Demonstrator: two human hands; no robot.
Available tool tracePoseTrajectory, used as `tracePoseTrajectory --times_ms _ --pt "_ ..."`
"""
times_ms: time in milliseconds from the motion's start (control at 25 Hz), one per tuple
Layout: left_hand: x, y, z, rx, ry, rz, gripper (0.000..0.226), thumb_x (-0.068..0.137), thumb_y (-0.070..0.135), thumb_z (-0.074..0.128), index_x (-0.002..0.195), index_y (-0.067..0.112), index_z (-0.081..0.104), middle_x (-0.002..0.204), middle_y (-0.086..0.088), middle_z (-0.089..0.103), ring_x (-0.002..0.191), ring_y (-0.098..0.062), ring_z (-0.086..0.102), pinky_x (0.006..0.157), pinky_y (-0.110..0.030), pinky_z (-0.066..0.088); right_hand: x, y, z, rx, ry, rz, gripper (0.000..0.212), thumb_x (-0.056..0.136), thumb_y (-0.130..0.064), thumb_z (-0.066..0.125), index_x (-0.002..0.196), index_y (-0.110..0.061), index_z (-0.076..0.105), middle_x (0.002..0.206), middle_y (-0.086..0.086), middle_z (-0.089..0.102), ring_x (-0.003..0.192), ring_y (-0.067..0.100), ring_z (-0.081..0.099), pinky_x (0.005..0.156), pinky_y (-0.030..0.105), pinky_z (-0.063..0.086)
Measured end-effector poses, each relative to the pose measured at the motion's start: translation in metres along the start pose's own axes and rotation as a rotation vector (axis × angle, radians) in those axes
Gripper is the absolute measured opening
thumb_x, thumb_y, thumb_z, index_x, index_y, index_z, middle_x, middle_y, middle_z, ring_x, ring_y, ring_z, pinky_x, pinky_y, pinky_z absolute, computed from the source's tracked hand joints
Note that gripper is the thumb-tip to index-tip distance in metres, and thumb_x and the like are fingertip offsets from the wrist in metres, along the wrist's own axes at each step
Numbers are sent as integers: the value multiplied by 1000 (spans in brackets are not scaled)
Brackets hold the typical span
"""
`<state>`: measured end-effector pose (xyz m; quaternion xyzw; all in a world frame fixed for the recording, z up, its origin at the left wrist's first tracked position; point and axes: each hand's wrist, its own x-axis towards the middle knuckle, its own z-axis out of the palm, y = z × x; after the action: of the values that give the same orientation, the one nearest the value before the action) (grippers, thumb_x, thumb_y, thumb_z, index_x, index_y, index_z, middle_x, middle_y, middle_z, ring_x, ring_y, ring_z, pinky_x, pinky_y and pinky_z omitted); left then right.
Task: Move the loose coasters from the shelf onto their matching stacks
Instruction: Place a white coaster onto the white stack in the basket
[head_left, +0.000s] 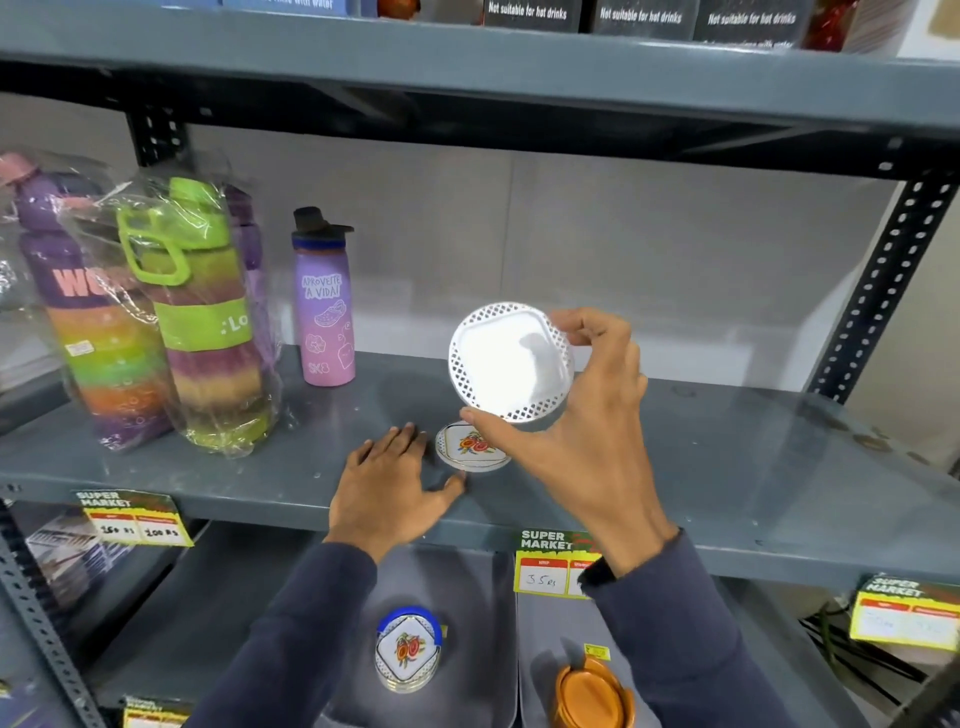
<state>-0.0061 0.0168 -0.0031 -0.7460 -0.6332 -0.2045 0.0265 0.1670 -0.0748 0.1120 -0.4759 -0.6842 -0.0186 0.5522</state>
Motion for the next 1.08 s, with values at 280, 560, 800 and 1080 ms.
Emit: tracePoseTrajectory --times_ms 280,560,800,1080 --pt "-1 0 -3 9 -21 8 85 81 76 32 145 23 41 154 3 42 144 -17 33 119 -38 22 -21 -33 -28 456 -17 113 82 56 -44 93 118 -30 40 127 -7 60 113 17 59 80 34 49" --pt "-5 3 -14 31 -92 26 86 70 69 18 135 21 48 141 -3 52 133 -24 45 115 -42 29 -45 -35 -11 1897 -421 869 84 86 -69 54 149 -14 39 145 17 42 109 31 52 79 26 43" --pt "-12 5 -22 13 -116 31 81 76 62 30 140 16 46 147 -8 47 140 -24 37 119 -40 20 -60 -18 -1 1898 -443 869 77 89 -67 50 142 -12 50 142 21 52 108 34 61 83 31 52" --pt "0 -2 -7 21 -108 15 87 82 69 31 151 16 30 162 -2 26 150 -18 20 120 -40 15 -123 15 14 1536 -347 1123 53 94 -48 40 127 -15 66 134 17 64 122 46 59 68 35 63"
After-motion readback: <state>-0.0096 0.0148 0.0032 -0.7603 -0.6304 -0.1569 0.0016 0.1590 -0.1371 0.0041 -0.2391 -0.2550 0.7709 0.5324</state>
